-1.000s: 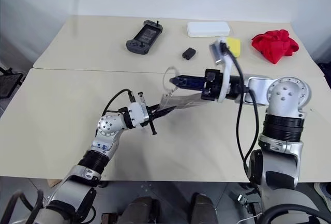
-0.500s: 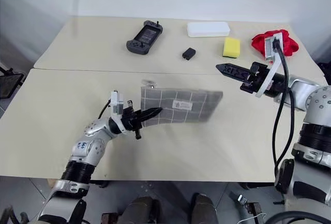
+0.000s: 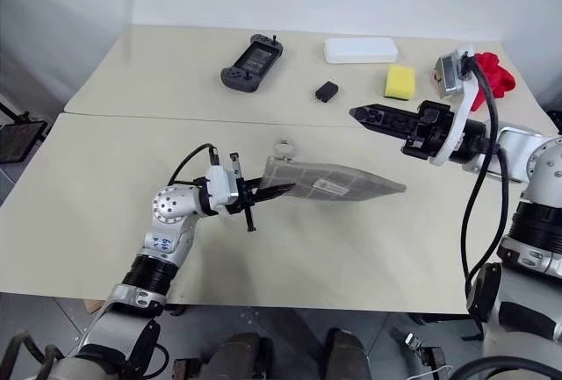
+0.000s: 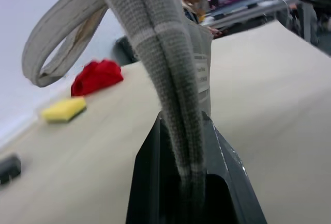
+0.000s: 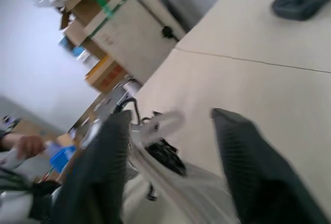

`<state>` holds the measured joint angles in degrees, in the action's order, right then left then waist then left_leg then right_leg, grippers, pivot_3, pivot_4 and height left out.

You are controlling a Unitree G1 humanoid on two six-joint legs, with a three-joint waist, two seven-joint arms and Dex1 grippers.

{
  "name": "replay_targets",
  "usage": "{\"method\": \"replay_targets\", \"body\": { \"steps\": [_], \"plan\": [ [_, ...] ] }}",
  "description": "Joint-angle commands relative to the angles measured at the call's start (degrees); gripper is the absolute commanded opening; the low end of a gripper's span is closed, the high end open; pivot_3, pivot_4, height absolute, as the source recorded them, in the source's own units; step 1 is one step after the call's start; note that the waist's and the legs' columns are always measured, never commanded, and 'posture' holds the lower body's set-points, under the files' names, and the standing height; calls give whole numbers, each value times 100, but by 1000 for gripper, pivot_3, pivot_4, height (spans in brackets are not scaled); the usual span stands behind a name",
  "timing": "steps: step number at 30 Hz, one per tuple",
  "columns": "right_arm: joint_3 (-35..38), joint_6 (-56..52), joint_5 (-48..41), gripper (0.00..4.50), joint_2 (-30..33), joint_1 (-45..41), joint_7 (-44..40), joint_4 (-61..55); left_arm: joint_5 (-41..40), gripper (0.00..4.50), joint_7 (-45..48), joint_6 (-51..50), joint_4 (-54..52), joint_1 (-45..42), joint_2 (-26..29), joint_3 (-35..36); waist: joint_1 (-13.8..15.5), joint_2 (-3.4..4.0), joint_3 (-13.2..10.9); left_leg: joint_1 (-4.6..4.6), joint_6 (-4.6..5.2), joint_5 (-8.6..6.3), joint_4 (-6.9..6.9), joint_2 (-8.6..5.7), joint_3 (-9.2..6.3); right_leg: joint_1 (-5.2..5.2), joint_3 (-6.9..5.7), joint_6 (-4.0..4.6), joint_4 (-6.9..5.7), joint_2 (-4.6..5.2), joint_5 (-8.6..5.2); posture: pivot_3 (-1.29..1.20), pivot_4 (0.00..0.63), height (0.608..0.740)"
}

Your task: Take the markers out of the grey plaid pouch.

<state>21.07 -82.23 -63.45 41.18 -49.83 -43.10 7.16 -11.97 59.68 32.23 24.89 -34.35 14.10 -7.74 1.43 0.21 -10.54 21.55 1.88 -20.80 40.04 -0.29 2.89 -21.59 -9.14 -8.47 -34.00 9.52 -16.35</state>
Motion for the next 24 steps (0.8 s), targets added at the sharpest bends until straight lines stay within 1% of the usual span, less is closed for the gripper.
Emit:
{"method": "replay_targets", "body": {
  "steps": [1,2,3,7,10,14,20,22,24],
  "plan": [
    [-184,-239,-4,3833,5,-141,108,-56,371,0,-210,887,396,-192,-130,-79,0,0,0,0,0,0,0,0,3,0,1,0,0,0,0,0,150,740],
    [-222,-301,-10,4233,-30,-158,145,-46,442,0,-284,1033,518,-223,-151,-79,-6,0,0,0,0,0,0,0,5,0,0,0,-1,0,0,0,150,740],
    [-294,-450,-46,4462,-105,-162,206,-64,591,0,-388,1263,650,-255,-156,-102,-9,0,0,0,0,0,0,1,6,0,0,0,0,0,0,0,150,740],
    [-559,-938,-135,4462,-272,-131,346,-201,1038,0,-844,1915,986,-387,-148,-122,-14,0,0,0,0,0,0,2,1,0,1,0,-2,0,0,0,150,740],
    [-641,-1027,-363,4462,-401,-106,338,-246,1255,0,-1058,2219,1126,-464,-94,-186,-12,0,0,0,0,0,1,2,-6,0,1,0,-2,0,0,0,150,740],
    [-735,-1027,-342,4462,-637,-137,466,-252,1296,0,-1163,2328,1238,-473,-46,-292,-14,0,0,0,0,0,1,1,-14,0,1,0,-2,0,0,0,150,740],
    [-662,-1027,-391,4462,-894,-176,529,-238,1248,0,-1248,2247,1187,-394,15,-388,-11,0,0,0,0,0,1,0,-35,0,0,-1,-3,0,0,0,150,740],
    [-605,-1006,-394,4073,-975,-189,521,-252,1221,0,-1256,2206,1172,-368,39,-408,-18,0,0,0,0,0,1,0,-41,-1,0,-1,-3,0,0,0,150,740],
    [-577,-974,-380,3516,-1012,-183,507,-280,1201,0,-1266,2168,1160,-354,54,-422,-24,1,0,0,0,0,1,0,-41,-1,0,-1,-3,0,0,0,150,740]
  ]
}}
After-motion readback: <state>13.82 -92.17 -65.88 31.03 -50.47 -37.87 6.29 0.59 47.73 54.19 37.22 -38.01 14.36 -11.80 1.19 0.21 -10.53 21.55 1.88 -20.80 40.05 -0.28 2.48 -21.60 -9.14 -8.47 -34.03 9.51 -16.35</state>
